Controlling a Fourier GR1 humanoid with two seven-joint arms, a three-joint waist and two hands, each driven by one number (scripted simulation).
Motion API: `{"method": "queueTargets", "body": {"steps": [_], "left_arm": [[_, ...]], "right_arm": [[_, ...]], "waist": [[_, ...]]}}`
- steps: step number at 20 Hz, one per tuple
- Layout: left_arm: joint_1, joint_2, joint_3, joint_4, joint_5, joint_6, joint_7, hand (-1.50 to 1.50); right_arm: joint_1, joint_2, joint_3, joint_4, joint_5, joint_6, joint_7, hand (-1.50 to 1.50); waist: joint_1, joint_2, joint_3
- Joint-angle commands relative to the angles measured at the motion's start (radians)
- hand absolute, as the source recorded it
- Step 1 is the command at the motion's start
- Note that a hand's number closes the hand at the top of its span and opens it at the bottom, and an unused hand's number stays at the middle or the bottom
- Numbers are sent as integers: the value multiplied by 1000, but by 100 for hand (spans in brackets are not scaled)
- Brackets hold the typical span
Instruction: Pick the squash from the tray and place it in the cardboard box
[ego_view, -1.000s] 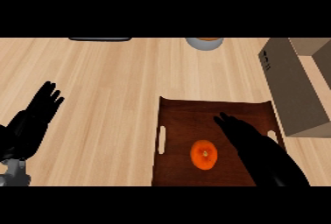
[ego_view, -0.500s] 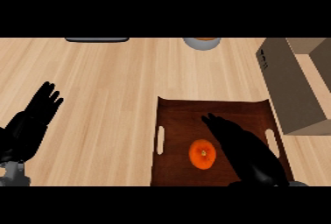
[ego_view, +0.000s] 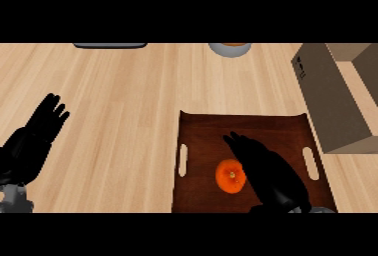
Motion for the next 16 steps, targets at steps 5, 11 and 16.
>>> {"method": "queueTargets", "body": {"steps": [5,11,16], "left_arm": [[17,-66,3,-24,-38,-14,6,0],[-20,-48,39,-44,-66,-9,48,0],[35,-65,68,16,-50,-97,-27,0]], "right_arm": [[-15,97,10,25,112,84,33,-150],[24,124,33,23,170,119,41,-150],[-25,200,-18,157,205,130,6,-150]], "waist": [[0,0,0],[-2,0,0],[2,0,0]]}}
